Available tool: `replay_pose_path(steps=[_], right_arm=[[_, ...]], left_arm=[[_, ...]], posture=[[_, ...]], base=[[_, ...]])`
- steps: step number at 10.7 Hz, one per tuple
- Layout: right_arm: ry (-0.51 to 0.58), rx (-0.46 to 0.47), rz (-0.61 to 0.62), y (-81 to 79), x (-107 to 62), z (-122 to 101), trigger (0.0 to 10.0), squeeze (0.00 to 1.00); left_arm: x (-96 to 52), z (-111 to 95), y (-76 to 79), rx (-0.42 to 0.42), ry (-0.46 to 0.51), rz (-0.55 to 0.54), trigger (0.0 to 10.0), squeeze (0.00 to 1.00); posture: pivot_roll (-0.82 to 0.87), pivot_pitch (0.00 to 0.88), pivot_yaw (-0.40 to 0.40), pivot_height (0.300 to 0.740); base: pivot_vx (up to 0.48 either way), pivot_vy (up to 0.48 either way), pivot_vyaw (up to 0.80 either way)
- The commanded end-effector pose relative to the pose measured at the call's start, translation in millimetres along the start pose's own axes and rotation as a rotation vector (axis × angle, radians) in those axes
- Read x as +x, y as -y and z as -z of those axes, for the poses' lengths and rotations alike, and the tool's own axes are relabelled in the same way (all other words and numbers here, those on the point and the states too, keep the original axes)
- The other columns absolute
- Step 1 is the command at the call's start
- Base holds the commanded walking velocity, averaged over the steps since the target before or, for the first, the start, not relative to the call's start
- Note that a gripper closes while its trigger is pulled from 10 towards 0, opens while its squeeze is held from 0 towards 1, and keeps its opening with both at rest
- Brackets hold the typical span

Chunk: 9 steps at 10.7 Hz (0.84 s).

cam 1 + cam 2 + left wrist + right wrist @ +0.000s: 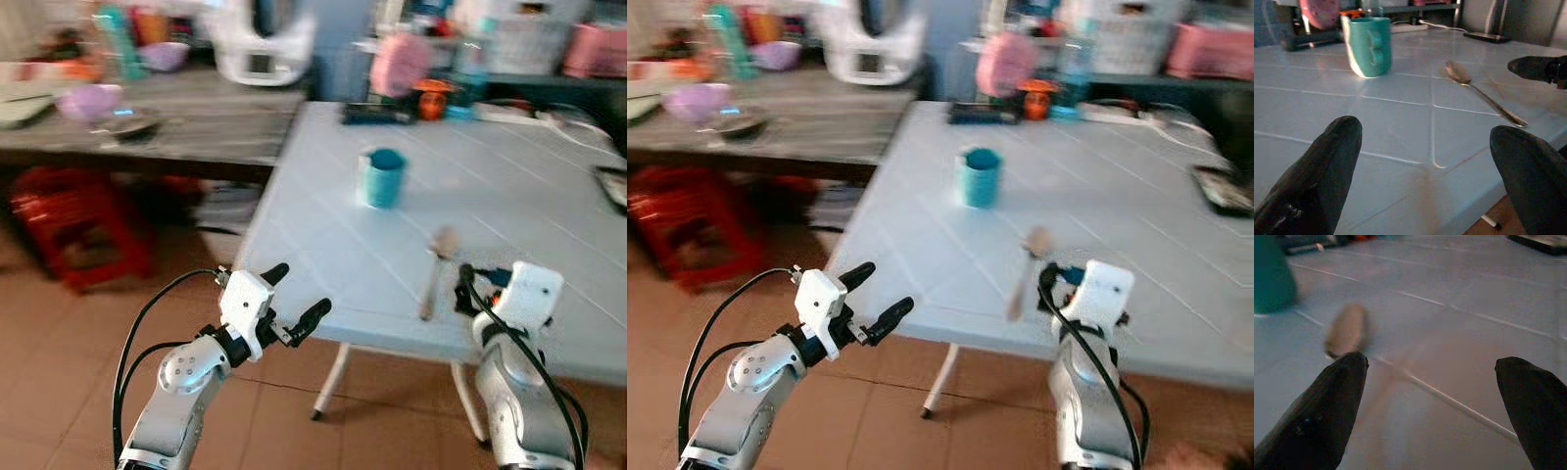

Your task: Setting the table

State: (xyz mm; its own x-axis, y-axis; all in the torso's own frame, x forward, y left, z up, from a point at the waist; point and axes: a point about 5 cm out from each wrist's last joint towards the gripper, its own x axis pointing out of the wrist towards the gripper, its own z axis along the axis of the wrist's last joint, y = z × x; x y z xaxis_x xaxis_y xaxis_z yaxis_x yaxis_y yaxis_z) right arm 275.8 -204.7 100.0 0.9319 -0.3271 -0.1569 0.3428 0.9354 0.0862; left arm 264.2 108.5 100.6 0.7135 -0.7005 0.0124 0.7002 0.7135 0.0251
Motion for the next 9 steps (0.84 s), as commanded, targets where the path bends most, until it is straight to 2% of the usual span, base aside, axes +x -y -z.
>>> replay_pose_path(steps=[1, 3, 4, 5, 7, 9], right_arm=[[-0.002, 0.01, 0.001, -0.2, 0.2, -2, 10.0, 0.0], [0.005, 0.011, -0.02, -2.3, 1.4, -3, 10.0, 0.0], [0.024, -0.011, -0.039, -4.6, 2.8, -6, 10.0, 0.0], [0.025, -0.008, -0.044, -5.3, 4.1, -7, 10.0, 0.0], [0.009, -0.026, -0.034, -2.9, 11.4, -8, 10.0, 0.0], [-0.066, -0.068, -0.076, -5.6, 26.7, -6, 10.0, 0.0]], left_arm=[[-1.2, -3, -0.2, 0.011, 0.003, 0.011, 10.0, 0.0], [0.2, -5, -2.4, 0.03, 0.014, -0.019, 10.0, 0.0], [0.2, -9, -9.7, 0.047, 0.037, -0.074, 10.0, 0.0], [0.2, -9, -10.9, 0.047, 0.035, -0.073, 10.0, 0.0], [-1.4, -5, -5.4, 0.028, 0.007, 0.001, 10.0, 0.0], [1.7, -10, -10.5, 0.044, 0.003, 0.034, 10.0, 0.0]], posture=[[-0.01, 0.01, 0.019, 0.74], [-0.01, 0.011, 0.018, 0.74], [-0.01, 0.012, 0.018, 0.74], [-0.01, 0.012, 0.016, 0.74], [-0.01, 0.014, 0.016, 0.74], [-0.01, 0.018, 0.013, 0.74]], base=[[0.0, 0.0, -0.6], [0.0, 0.0, 0.0], [0.0, 0.0, 0.0], [0.0, 0.0, 0.0], [0.0, 0.0, 0.0], [0.0, 0.0, 0.0]])
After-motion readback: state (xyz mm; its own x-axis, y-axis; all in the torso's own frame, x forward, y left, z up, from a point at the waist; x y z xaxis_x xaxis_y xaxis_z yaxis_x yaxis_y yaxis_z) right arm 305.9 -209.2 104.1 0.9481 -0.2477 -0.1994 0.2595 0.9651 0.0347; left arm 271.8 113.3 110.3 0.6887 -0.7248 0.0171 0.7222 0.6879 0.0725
